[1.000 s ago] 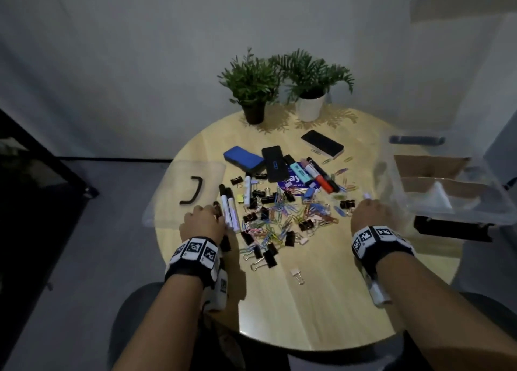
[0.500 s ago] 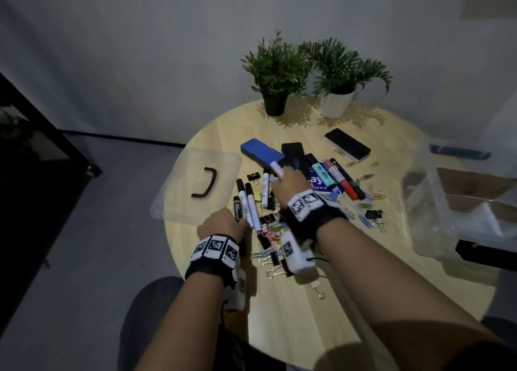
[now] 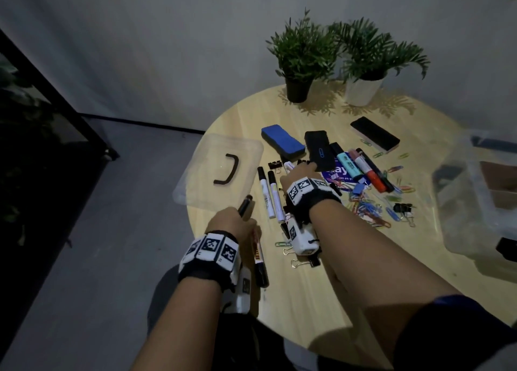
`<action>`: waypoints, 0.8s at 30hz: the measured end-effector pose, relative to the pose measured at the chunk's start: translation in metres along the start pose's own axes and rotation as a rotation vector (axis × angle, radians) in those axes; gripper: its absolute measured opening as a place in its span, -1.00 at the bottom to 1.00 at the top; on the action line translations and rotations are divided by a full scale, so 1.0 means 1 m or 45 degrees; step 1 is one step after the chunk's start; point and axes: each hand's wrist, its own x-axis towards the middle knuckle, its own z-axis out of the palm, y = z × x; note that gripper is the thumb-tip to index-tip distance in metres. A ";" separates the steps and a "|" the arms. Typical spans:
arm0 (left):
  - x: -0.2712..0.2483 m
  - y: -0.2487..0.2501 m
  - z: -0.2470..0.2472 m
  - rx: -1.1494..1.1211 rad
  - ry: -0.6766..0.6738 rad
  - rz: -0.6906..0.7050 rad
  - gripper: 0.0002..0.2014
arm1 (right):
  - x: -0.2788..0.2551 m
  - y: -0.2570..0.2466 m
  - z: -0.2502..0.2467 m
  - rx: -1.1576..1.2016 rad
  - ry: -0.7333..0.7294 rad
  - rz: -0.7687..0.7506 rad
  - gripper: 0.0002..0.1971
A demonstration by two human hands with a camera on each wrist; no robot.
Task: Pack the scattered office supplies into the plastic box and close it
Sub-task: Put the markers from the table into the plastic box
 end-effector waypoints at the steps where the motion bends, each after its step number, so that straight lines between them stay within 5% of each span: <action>1: -0.001 0.001 0.006 0.052 -0.043 -0.012 -0.52 | -0.001 0.001 -0.001 0.022 0.004 -0.002 -0.47; 8: -0.013 0.023 -0.006 0.193 0.011 0.054 -0.68 | -0.028 0.032 -0.055 0.225 -0.052 -0.107 -0.57; 14: -0.046 0.091 -0.042 -0.034 0.139 0.293 -0.70 | -0.053 0.076 -0.146 0.794 -0.060 -0.230 -0.74; 18: -0.070 0.160 -0.035 -0.218 0.036 0.547 -0.76 | -0.051 0.119 -0.230 0.208 0.215 -0.257 -0.70; 20: -0.081 0.188 -0.023 -0.213 -0.043 0.645 -0.73 | -0.040 0.153 -0.265 -0.061 0.348 -0.208 -0.88; 24: -0.085 0.222 0.004 -0.164 -0.195 0.738 -0.62 | 0.003 0.237 -0.298 -0.435 0.425 0.066 -0.93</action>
